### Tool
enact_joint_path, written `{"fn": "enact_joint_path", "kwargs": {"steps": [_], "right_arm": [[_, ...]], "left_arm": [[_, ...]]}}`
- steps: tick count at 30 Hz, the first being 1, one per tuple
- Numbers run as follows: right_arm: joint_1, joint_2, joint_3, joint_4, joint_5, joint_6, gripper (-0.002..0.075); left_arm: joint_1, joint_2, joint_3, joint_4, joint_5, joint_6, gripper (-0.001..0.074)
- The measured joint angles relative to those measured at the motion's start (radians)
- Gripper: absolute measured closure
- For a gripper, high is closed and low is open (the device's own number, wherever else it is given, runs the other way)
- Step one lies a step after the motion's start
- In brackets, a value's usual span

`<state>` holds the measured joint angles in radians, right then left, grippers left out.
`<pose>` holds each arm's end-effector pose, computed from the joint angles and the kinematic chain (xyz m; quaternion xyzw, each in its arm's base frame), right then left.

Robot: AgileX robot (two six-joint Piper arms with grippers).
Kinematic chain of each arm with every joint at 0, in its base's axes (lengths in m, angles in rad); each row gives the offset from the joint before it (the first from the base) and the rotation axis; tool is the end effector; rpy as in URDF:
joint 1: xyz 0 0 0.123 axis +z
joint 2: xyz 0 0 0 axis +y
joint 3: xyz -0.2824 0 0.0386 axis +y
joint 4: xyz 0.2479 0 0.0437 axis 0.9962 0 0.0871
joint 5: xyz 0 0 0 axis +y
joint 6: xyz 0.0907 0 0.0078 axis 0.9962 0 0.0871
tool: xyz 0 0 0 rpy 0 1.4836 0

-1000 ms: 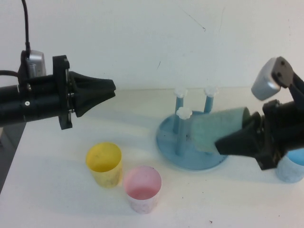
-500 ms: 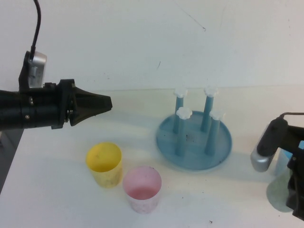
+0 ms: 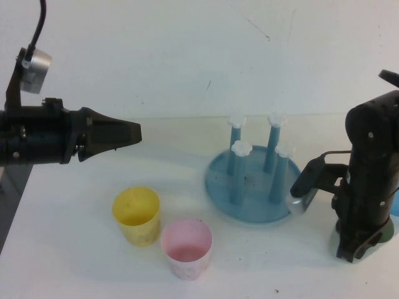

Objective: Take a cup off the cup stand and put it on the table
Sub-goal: Place the cup on the table

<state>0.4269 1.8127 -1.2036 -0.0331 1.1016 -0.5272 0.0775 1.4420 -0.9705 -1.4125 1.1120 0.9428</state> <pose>0.3002 0.1336 0.1911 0.4659 -0.8843 0.0132 0.0270 0.2806 -0.0591 0.3073 0.0777 0.8016 -0.5029 0.3139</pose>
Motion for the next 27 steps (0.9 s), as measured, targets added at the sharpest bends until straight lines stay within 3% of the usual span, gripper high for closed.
{"fn": "enact_joint_path", "kwargs": {"steps": [3, 8, 11, 22, 27], "right_arm": [[0.0, 0.034, -0.024, 0.0, 0.01, 0.0, 0.0641], [0.0, 0.047, -0.056, 0.0, 0.031, -0.002, 0.0462], [0.0, 0.047, -0.101, 0.002, 0.077, 0.021, 0.0408], [0.0, -0.191, -0.126, 0.082, 0.1, 0.022, 0.0389], [0.0, -0.402, -0.07, 0.153, -0.029, -0.058, 0.0388]], "left_arm": [[0.0, -0.004, 0.0, 0.019, 0.002, 0.006, 0.0736], [0.0, -0.004, 0.0, 0.048, -0.015, 0.011, 0.0736], [0.0, -0.004, 0.0, 0.054, -0.041, 0.017, 0.0736], [0.0, -0.04, 0.0, 0.095, -0.114, 0.035, 0.0736], [0.0, -0.157, 0.013, 0.245, -0.234, -0.023, 0.0736]]}}
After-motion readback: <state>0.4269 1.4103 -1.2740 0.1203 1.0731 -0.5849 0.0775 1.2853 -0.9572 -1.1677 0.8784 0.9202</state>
